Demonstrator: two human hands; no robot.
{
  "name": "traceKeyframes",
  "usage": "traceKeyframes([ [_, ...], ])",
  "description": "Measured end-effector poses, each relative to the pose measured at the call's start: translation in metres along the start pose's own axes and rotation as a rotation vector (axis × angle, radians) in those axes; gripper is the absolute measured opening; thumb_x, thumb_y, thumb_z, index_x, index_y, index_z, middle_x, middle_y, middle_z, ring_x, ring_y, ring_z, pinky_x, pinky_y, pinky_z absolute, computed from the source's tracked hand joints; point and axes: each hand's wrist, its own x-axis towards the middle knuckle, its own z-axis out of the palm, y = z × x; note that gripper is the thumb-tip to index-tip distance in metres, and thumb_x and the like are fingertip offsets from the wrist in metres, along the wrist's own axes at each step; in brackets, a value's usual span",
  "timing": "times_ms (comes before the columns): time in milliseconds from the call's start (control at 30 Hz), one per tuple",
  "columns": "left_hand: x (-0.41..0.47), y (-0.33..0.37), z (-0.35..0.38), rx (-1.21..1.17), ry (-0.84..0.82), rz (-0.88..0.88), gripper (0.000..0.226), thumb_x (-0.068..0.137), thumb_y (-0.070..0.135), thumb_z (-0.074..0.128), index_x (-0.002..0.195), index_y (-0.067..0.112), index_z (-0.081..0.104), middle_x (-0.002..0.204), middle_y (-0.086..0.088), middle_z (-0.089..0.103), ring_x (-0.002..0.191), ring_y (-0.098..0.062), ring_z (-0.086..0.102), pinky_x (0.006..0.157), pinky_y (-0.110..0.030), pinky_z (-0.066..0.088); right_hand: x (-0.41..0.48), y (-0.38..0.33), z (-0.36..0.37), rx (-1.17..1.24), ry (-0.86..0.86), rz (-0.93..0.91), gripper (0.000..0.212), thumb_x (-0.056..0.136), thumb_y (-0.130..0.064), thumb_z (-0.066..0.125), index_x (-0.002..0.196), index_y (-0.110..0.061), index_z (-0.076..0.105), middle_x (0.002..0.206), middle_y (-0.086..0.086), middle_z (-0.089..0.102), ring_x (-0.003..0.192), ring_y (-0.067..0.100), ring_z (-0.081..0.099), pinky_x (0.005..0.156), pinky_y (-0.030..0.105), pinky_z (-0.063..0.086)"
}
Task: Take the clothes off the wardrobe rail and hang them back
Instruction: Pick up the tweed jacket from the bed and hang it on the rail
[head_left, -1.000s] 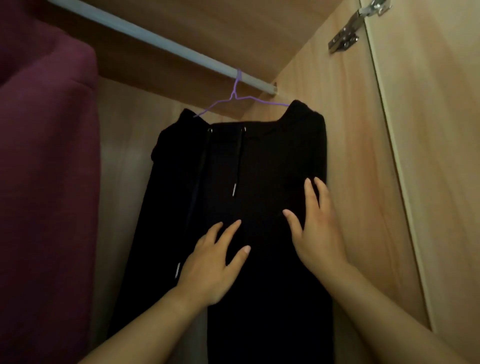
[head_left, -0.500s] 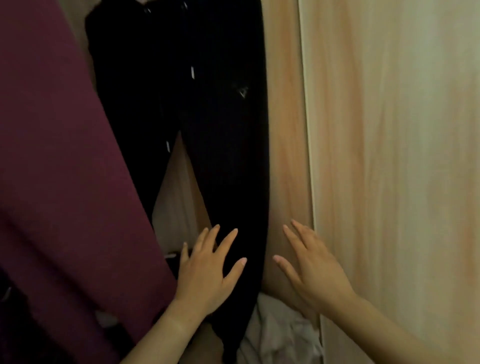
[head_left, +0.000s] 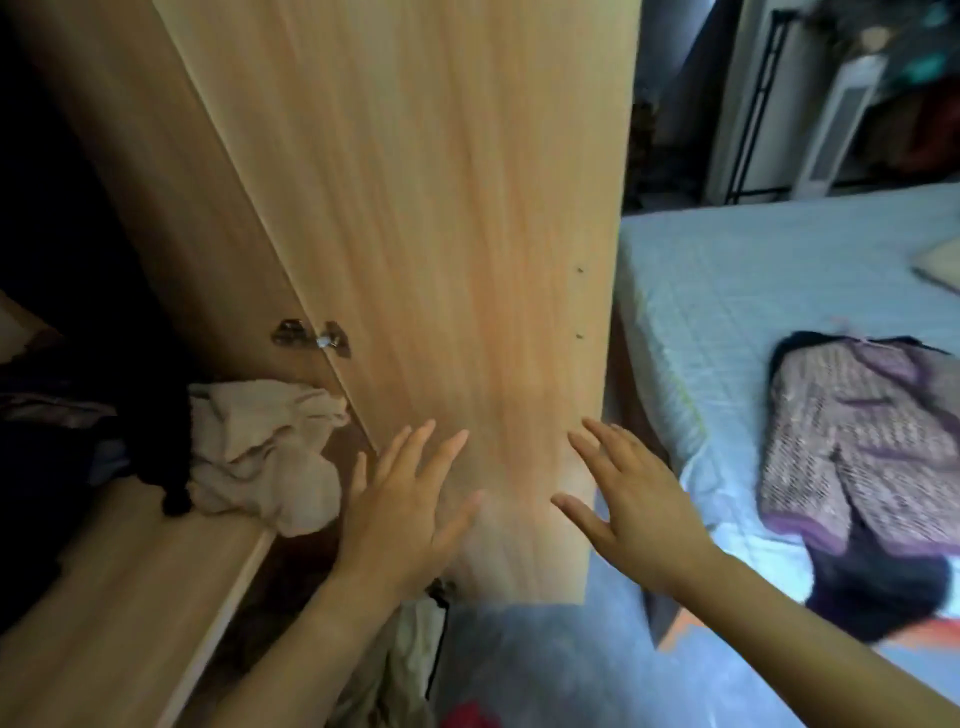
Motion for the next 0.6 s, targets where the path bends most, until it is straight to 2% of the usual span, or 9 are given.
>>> traceKeyframes([
  [67, 0.009, 0.04, 0.022, -0.034, -0.06, 0.078, 0.073, 0.081, 0.076, 0.01, 0.144, 0.042, 0.023, 0.154, 0.003, 0.026, 0.143, -0.019, 0.02, 0.112, -0.054, 0.015, -0.034, 0.038, -0.008, -0.002, -0.001, 0.077, 0.07, 0.09, -0.064, 0.029, 0.129, -0.01, 0.051, 0.135, 0.013, 0.051, 0.121, 0.035, 0.05, 0.092, 0.05, 0.048],
  [133, 0.02, 0.086, 0.045, -0.086, -0.085, 0.155, 0.066, 0.084, 0.067, 0.024, 0.14, 0.035, 0.037, 0.147, -0.001, 0.04, 0.136, -0.023, 0.035, 0.107, -0.057, 0.026, -0.068, 0.079, -0.018, -0.015, -0.002, 0.171, 0.071, 0.089, -0.066, 0.026, 0.13, -0.012, 0.051, 0.137, 0.012, 0.05, 0.122, 0.033, 0.05, 0.095, 0.048, 0.046],
  [200, 0.034, 0.137, 0.069, -0.153, -0.095, 0.224, 0.063, 0.084, 0.063, 0.03, 0.134, 0.029, 0.049, 0.138, -0.004, 0.051, 0.126, -0.025, 0.048, 0.101, -0.055, 0.037, -0.101, 0.122, -0.032, -0.027, 0.003, 0.269, 0.072, 0.089, -0.066, 0.026, 0.129, -0.012, 0.052, 0.136, 0.012, 0.05, 0.12, 0.033, 0.051, 0.094, 0.046, 0.047],
  [267, 0.049, 0.193, 0.092, -0.2, -0.119, 0.292, 0.063, 0.083, 0.063, 0.033, 0.132, 0.027, 0.052, 0.135, -0.005, 0.053, 0.122, -0.026, 0.051, 0.098, -0.052, 0.042, -0.132, 0.166, -0.05, -0.035, 0.017, 0.369, 0.069, 0.089, -0.064, 0.03, 0.129, -0.013, 0.052, 0.135, 0.011, 0.051, 0.12, 0.033, 0.051, 0.093, 0.047, 0.047],
  [433, 0.082, 0.348, 0.142, -0.248, -0.167, 0.44, 0.063, 0.084, 0.061, 0.033, 0.132, 0.026, 0.051, 0.135, -0.004, 0.052, 0.124, -0.027, 0.049, 0.098, -0.058, 0.039, -0.2, 0.277, -0.109, -0.097, 0.069, 0.557, 0.068, 0.087, -0.062, 0.034, 0.128, -0.011, 0.052, 0.134, 0.012, 0.051, 0.117, 0.033, 0.052, 0.092, 0.044, 0.048],
  [600, 0.115, 0.489, 0.183, -0.268, -0.246, 0.615, 0.068, 0.084, 0.065, 0.022, 0.139, 0.03, 0.04, 0.145, -0.002, 0.041, 0.134, -0.023, 0.037, 0.105, -0.052, 0.032, -0.253, 0.382, -0.155, -0.157, 0.068, 0.691, 0.066, 0.087, -0.061, 0.033, 0.13, -0.013, 0.051, 0.135, 0.011, 0.05, 0.121, 0.032, 0.049, 0.094, 0.047, 0.047],
])
